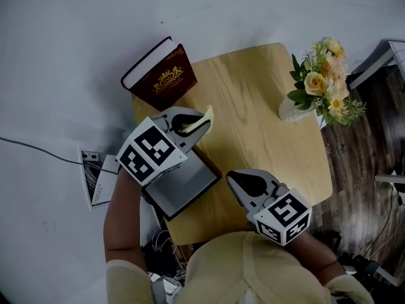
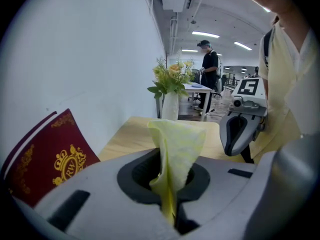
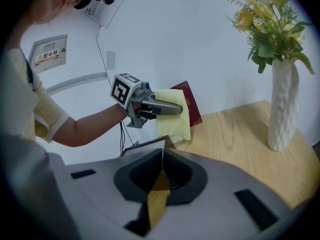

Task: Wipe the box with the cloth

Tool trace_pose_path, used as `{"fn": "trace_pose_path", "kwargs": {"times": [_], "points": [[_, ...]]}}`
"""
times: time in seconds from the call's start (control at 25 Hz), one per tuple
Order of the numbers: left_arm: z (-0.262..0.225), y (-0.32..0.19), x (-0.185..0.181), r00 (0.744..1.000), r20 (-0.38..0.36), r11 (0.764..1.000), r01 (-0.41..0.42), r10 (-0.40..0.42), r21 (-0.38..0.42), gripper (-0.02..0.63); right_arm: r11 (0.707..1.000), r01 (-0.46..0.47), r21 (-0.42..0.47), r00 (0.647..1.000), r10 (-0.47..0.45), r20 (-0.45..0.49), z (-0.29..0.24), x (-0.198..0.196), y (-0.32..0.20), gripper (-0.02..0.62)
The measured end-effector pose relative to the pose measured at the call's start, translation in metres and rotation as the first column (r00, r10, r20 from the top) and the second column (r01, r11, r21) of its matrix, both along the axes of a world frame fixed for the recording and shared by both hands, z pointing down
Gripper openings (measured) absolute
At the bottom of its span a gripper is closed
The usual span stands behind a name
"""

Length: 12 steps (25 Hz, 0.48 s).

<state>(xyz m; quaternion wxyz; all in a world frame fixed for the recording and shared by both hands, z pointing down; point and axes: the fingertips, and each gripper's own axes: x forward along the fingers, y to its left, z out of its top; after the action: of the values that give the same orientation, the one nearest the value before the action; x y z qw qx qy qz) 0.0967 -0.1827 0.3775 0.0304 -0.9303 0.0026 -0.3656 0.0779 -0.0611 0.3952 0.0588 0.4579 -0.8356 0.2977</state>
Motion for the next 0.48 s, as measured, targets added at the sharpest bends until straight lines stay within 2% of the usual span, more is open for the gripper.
{"fn": "trace_pose_path", "kwargs": {"times": [0.16,0.36,0.48], "points": [[0.02,0.012,0.004,0.991,0.062,0.991,-0.118,0.122,-0.058,0.025,1.0,0.008,-0.012,1.0,-0.008,0.006,0.005,0.003,-0.003,0.031],[0.043,0.029,0.005,0.96,0.108,0.958,-0.24,0.258,-0.157,0.025,0.999,0.02,-0.027,1.0,-0.02,0.01,0.009,0.005,-0.005,0.031],[0.051,0.034,0.005,0.943,0.123,0.938,-0.281,0.309,-0.201,0.025,0.999,0.023,-0.035,1.0,-0.022,0.009,0.012,0.008,-0.006,0.031]]}}
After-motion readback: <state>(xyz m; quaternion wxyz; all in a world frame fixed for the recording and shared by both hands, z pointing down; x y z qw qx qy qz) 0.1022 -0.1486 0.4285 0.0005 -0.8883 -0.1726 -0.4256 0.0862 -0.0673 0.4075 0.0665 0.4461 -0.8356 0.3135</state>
